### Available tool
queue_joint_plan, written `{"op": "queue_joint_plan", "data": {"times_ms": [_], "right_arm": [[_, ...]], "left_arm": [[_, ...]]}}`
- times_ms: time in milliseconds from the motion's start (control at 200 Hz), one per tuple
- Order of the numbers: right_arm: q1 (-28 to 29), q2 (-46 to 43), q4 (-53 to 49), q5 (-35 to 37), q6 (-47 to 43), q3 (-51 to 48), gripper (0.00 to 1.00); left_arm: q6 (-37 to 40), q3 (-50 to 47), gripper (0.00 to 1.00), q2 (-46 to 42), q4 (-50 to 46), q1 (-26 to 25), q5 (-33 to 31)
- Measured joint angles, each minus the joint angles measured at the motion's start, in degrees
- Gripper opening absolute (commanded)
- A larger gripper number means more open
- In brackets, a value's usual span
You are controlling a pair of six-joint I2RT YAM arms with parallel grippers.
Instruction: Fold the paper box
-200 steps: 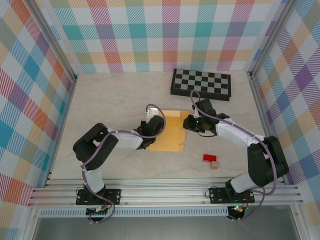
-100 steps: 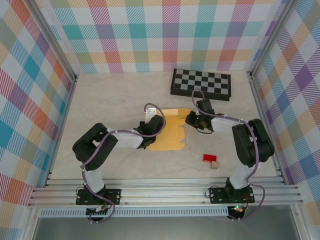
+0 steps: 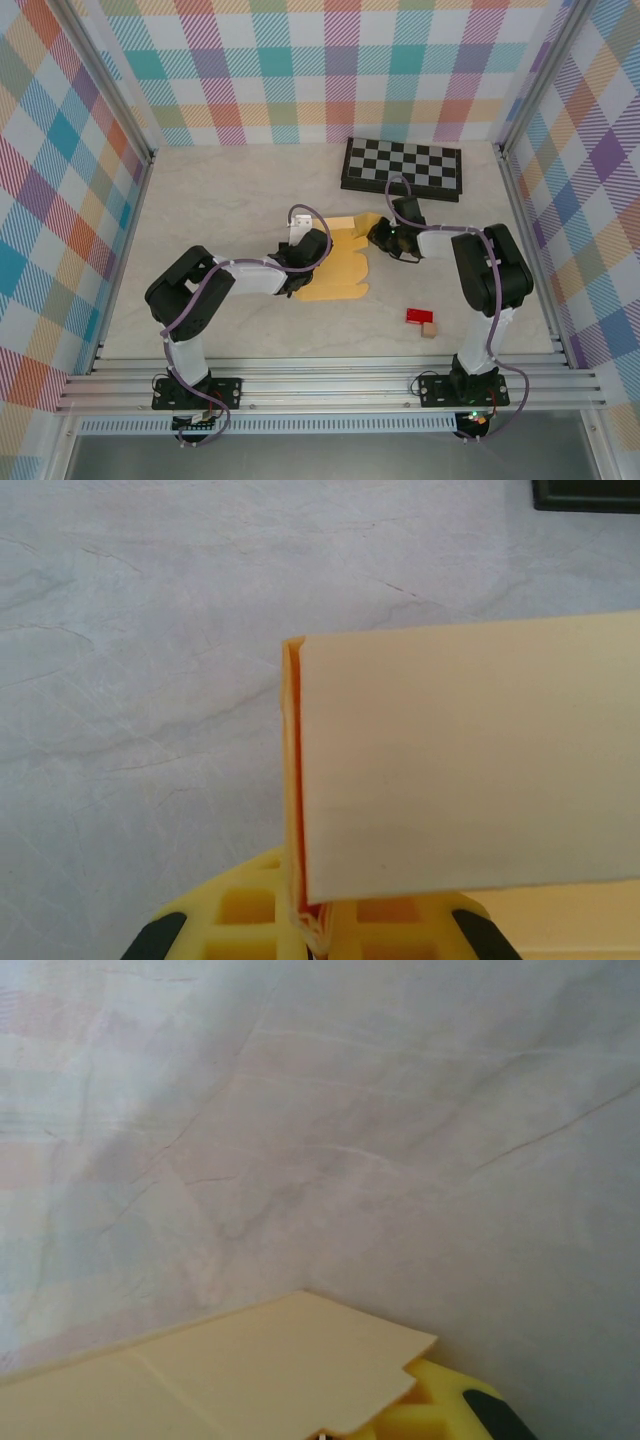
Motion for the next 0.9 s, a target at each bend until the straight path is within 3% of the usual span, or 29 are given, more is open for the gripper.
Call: {"op": "queue_joint_plan", "data": {"times_ms": [525, 900], "right_arm": [[6.60, -1.31, 1.40, -2.03, 3.50, 0.04, 0.11], [8.20, 2.05, 0.46, -0.26, 5.95, 2.16, 0.10]], "left_arm": [[-0.76, 1.09, 0.00, 0.42, -1.77, -0.22, -0.94], [-1.20, 1.09, 0.00, 0.42, -1.95, -0.26, -1.29]]}}
